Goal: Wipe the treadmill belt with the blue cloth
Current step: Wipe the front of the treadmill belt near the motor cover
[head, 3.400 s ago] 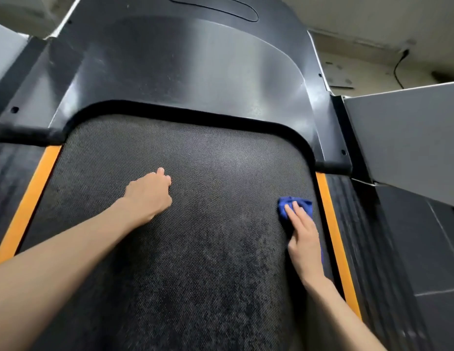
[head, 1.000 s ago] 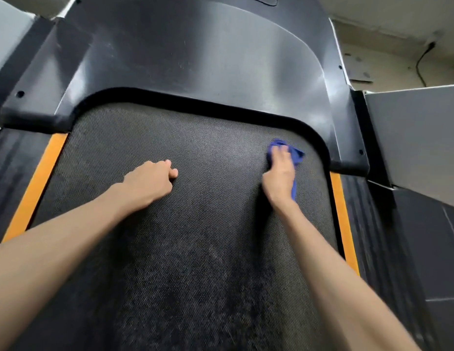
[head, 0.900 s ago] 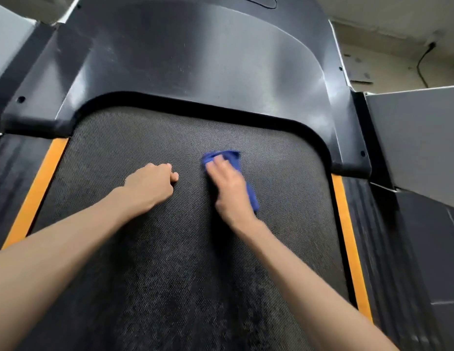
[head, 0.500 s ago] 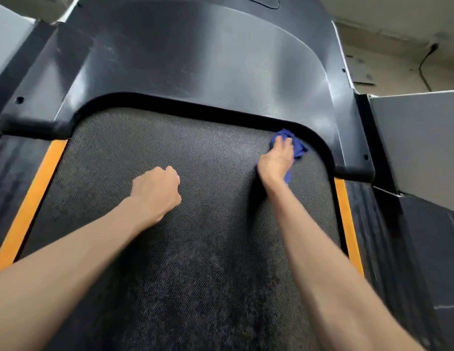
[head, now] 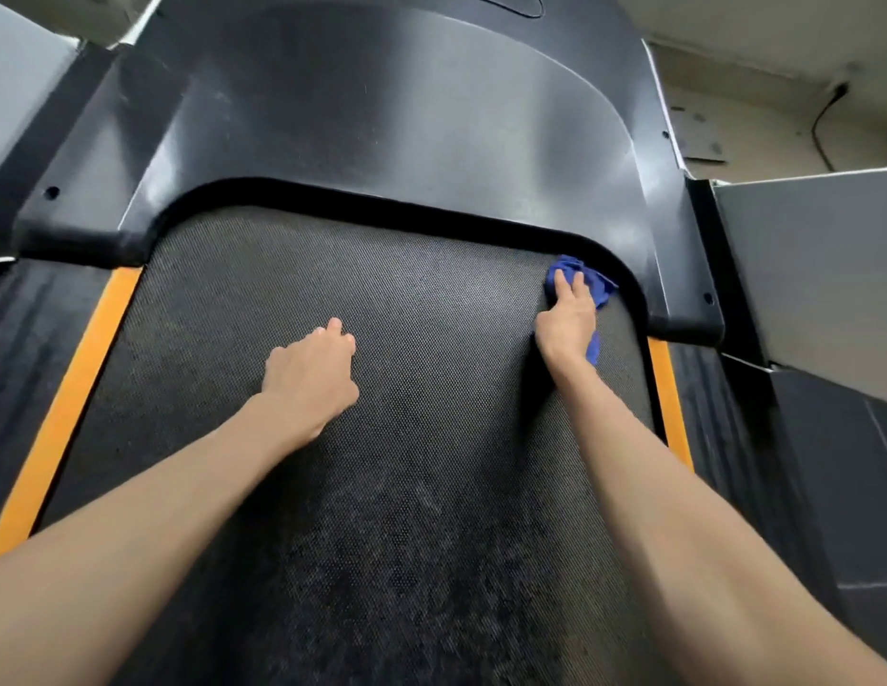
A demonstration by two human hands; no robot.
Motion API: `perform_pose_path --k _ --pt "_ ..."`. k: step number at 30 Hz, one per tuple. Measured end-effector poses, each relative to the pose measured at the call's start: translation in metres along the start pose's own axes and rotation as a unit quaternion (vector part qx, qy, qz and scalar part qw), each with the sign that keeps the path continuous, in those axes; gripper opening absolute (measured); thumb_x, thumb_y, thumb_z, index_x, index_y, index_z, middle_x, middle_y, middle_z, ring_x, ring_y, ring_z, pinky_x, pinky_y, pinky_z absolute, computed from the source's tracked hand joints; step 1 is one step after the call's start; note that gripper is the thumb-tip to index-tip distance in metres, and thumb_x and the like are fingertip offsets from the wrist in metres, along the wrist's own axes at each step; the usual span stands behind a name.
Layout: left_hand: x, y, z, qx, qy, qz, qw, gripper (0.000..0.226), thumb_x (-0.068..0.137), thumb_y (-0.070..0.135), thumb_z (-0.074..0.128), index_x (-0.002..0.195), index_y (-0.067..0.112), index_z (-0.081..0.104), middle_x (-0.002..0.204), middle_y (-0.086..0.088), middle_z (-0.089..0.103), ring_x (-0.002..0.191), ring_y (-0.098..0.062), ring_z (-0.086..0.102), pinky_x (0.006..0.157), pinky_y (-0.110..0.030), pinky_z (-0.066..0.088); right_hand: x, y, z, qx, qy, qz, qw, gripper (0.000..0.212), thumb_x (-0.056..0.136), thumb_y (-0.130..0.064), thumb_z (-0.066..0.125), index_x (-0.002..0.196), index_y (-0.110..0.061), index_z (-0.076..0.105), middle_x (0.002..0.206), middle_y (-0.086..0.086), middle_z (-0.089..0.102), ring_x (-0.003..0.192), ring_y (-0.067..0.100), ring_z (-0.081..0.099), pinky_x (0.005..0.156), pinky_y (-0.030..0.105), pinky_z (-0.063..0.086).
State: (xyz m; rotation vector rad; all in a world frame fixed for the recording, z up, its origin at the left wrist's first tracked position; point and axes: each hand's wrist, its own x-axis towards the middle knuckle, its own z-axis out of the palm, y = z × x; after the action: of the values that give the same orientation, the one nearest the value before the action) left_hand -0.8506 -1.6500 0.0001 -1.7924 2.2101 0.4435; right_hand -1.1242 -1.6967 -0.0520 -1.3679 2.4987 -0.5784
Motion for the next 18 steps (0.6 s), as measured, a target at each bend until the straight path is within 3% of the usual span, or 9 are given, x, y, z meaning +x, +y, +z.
perform_pose_path --k 3,5,8,9,10,13,15,16,18 --pt "-0.002 0.004 0.004 0.024 0.015 0.009 1.000 0.053 0.084 0.017 0.049 0.135 0.010 0.038 0.145 -0.007 0.030 0.117 -0.024 0.049 0.083 -0.040 0.045 -0.037 -0.034 0.023 0.070 -0.065 -0.184 0.978 0.063 0.067 0.006 0.038 0.124 -0.006 0.059 0.140 0.018 0.046 0.131 0.029 0.042 0.111 0.023 0.020" --pt "-0.004 0.004 0.005 0.032 0.018 0.012 0.999 0.056 0.084 0.018 0.049 0.138 0.012 0.035 0.148 -0.005 0.025 0.121 -0.022 0.045 0.086 -0.040 0.044 -0.080 -0.041 0.038 0.060 -0.167 -0.386 0.905 0.065 0.062 0.006 0.037 0.120 -0.007 0.063 0.134 0.017 0.053 0.126 0.031 0.049 0.109 0.029 0.026" --pt "-0.005 0.001 0.001 0.007 -0.001 0.009 1.000 0.061 0.085 0.016 0.049 0.143 0.016 0.030 0.153 0.000 0.019 0.129 -0.020 0.039 0.093 -0.042 0.041 -0.098 -0.026 0.032 0.005 -0.252 -0.527 0.812 0.063 0.072 0.004 0.037 0.131 -0.012 0.054 0.141 0.011 0.047 0.131 0.026 0.043 0.109 0.034 0.027" --pt "-0.005 -0.001 -0.001 -0.009 -0.009 0.006 1.000 0.062 0.085 0.014 0.048 0.143 0.018 0.029 0.153 0.001 0.019 0.130 -0.021 0.039 0.096 -0.043 0.039 -0.085 -0.020 0.026 -0.006 -0.232 -0.533 0.814 0.062 0.073 0.002 0.034 0.131 -0.011 0.054 0.141 0.012 0.047 0.131 0.027 0.043 0.110 0.035 0.028" --pt "-0.005 -0.002 -0.003 -0.026 -0.018 0.003 0.999 0.063 0.084 0.013 0.047 0.144 0.019 0.029 0.153 0.001 0.021 0.130 -0.022 0.039 0.099 -0.043 0.037 -0.067 -0.014 0.021 -0.008 -0.200 -0.499 0.843 0.063 0.072 0.001 0.033 0.131 -0.009 0.053 0.141 0.014 0.046 0.131 0.028 0.042 0.110 0.035 0.028" --pt "-0.007 -0.004 -0.006 -0.049 -0.035 0.007 0.998 0.061 0.085 0.009 0.045 0.143 0.019 0.031 0.149 0.000 0.027 0.127 -0.024 0.040 0.102 -0.045 0.035 -0.007 0.003 0.001 -0.007 -0.097 -0.212 0.972 0.068 0.072 0.008 0.042 0.138 -0.008 0.043 0.150 0.017 0.031 0.140 0.028 0.028 0.114 0.029 0.018" --pt "-0.008 -0.005 -0.008 -0.052 -0.031 -0.005 0.998 0.058 0.086 0.008 0.044 0.142 0.017 0.031 0.144 -0.001 0.034 0.125 -0.025 0.043 0.099 -0.043 0.037 0.001 0.001 -0.001 -0.013 -0.082 -0.096 0.992 0.070 0.074 0.011 0.045 0.141 -0.008 0.038 0.153 0.017 0.022 0.142 0.027 0.022 0.114 0.026 0.012" --pt "-0.008 -0.004 -0.008 -0.048 -0.027 -0.011 0.998 0.056 0.086 0.008 0.043 0.140 0.017 0.034 0.140 -0.002 0.039 0.122 -0.025 0.045 0.096 -0.042 0.038 -0.008 -0.003 0.001 -0.016 -0.094 -0.117 0.989 0.070 0.073 0.010 0.044 0.141 -0.007 0.039 0.152 0.018 0.023 0.142 0.028 0.022 0.114 0.028 0.013" --pt "-0.005 -0.002 -0.008 -0.032 -0.012 -0.013 0.999 0.047 0.086 0.009 0.043 0.133 0.016 0.042 0.128 -0.003 0.047 0.116 -0.024 0.049 0.088 -0.040 0.041 -0.046 -0.006 0.009 -0.020 -0.142 -0.294 0.945 0.070 0.070 0.006 0.038 0.138 -0.006 0.043 0.149 0.017 0.032 0.139 0.031 0.029 0.114 0.034 0.018"
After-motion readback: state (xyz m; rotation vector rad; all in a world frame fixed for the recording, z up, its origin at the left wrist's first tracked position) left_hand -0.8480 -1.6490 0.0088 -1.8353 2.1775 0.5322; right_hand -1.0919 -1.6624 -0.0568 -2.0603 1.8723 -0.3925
